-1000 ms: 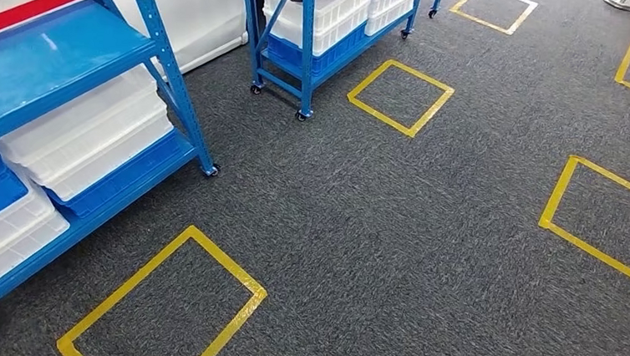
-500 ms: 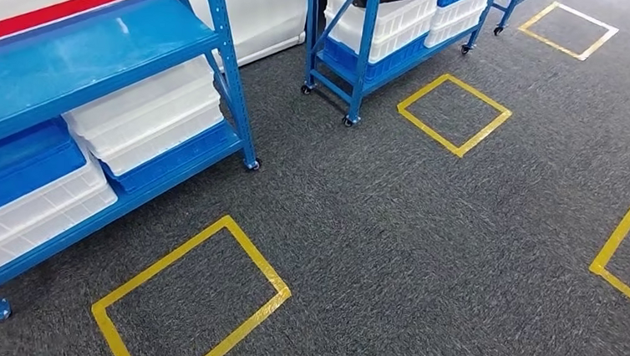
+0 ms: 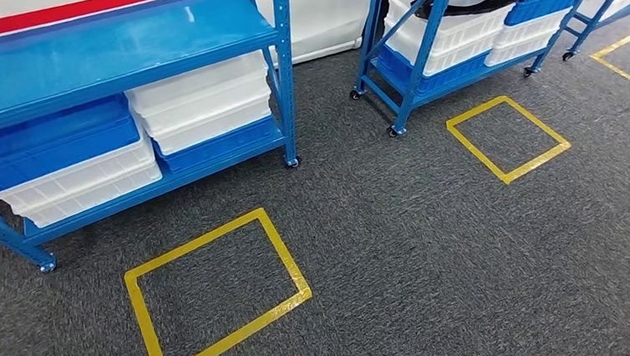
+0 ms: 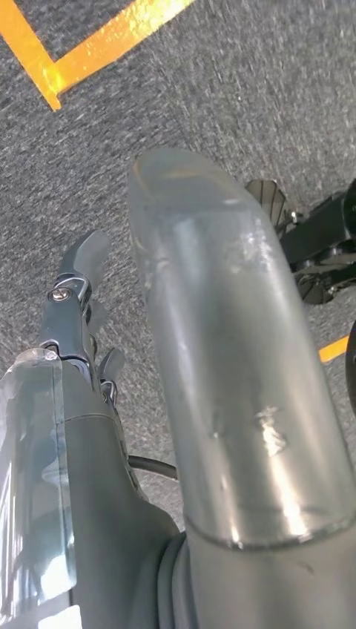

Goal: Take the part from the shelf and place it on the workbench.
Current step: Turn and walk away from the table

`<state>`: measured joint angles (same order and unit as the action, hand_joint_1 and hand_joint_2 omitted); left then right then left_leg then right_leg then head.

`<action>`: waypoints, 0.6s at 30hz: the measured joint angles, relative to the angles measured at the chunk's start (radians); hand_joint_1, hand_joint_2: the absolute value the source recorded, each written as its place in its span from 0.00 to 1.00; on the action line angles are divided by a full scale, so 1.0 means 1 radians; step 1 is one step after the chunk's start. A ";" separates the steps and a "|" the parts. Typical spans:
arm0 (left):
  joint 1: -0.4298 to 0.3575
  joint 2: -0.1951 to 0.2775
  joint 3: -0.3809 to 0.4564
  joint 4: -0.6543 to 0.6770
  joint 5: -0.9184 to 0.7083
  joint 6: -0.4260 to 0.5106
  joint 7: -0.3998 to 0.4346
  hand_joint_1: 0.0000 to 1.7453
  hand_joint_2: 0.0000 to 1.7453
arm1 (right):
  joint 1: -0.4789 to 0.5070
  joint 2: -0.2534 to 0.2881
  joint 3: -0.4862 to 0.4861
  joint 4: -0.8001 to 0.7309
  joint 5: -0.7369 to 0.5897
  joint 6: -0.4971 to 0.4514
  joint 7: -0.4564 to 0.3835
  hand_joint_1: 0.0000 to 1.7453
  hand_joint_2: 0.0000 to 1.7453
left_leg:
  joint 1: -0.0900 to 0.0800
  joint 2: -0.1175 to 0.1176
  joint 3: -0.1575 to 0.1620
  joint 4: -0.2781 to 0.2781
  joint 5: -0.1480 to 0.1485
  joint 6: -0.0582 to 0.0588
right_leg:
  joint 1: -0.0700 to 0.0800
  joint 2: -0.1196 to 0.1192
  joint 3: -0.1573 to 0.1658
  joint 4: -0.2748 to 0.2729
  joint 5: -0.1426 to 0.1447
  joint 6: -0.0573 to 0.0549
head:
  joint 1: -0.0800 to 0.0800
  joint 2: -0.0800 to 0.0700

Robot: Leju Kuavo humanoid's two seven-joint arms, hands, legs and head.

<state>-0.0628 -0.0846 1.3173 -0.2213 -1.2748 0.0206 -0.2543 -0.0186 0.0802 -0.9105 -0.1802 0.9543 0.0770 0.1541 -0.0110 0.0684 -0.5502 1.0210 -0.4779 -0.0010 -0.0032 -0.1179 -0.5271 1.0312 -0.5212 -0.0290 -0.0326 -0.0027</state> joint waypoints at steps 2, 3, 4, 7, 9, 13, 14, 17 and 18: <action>0.005 0.000 0.000 0.000 0.001 0.000 -0.001 0.00 0.00 | -0.006 0.000 -0.028 0.000 -0.061 0.014 -0.025 0.00 0.00 | 0.002 -0.023 0.002 -0.009 0.007 0.009 | -0.002 -0.011 0.005 0.001 -0.003 0.010 | 0.000 0.000; 0.008 0.000 0.000 0.000 0.001 0.000 -0.001 0.00 0.00 | -0.008 0.000 -0.036 0.000 -0.057 0.013 -0.021 0.00 0.00 | 0.006 -0.033 0.007 -0.017 0.012 0.015 | -0.003 0.006 0.003 0.010 -0.010 0.015 | 0.000 0.000; 0.008 0.000 0.000 0.000 0.000 -0.001 -0.001 0.00 0.00 | -0.009 0.001 -0.037 0.000 -0.036 0.008 -0.009 0.00 0.00 | 0.010 -0.043 0.011 -0.025 0.018 0.021 | -0.004 0.033 -0.007 0.037 -0.029 0.019 | 0.000 0.000; 0.003 0.000 0.000 0.000 -0.003 -0.001 0.000 0.00 0.00 | -0.003 0.009 -0.026 0.000 -0.003 0.006 0.008 0.00 0.00 | 0.014 -0.078 0.011 -0.031 0.026 0.030 | -0.009 0.106 -0.090 0.205 -0.116 0.027 | 0.000 0.000; 0.003 0.000 0.000 0.000 -0.003 -0.002 -0.002 0.00 0.00 | 0.001 0.015 -0.041 0.000 -0.037 0.011 0.005 0.00 0.00 | 0.015 -0.107 0.009 -0.029 0.027 0.029 | -0.013 0.113 -0.121 0.256 -0.117 0.031 | 0.000 0.000; 0.005 -0.001 0.000 0.000 -0.005 -0.004 -0.002 0.00 0.00 | 0.003 0.023 -0.025 -0.001 0.005 -0.010 0.029 0.00 0.00 | 0.020 -0.159 0.003 -0.010 0.017 0.011 | -0.026 0.167 -0.043 0.061 0.005 0.036 | 0.000 0.000; 0.004 -0.001 0.001 0.000 -0.006 -0.004 -0.003 0.00 0.00 | 0.004 0.024 -0.018 -0.001 0.006 -0.010 0.029 0.00 0.00 | 0.020 -0.169 -0.002 -0.003 0.014 0.003 | -0.027 0.183 -0.031 0.029 0.016 0.034 | 0.000 0.000; 0.005 -0.001 0.001 0.000 -0.008 -0.004 -0.005 0.00 0.00 | 0.001 0.023 -0.002 -0.001 0.055 -0.018 0.047 0.00 0.00 | 0.023 -0.195 -0.015 0.002 0.014 -0.017 | -0.023 0.171 -0.028 0.017 0.017 0.018 | 0.000 0.000; 0.006 -0.002 0.000 0.000 -0.010 -0.004 -0.003 0.00 0.00 | 0.000 0.023 0.020 -0.001 0.107 -0.026 0.068 0.00 0.00 | 0.023 -0.185 -0.018 0.009 0.009 -0.022 | -0.023 0.160 -0.026 0.013 0.018 0.011 | 0.000 0.000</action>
<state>-0.0566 -0.0868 1.3178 -0.2213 -1.2843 0.0171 -0.2577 -0.0186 0.1034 -0.8907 -0.1812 1.0611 0.0513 0.2217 0.0124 -0.1167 -0.5686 1.0298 -0.4688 -0.0235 -0.0262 0.0416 -0.5528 1.0438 -0.5029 -0.0182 -0.0327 -0.0027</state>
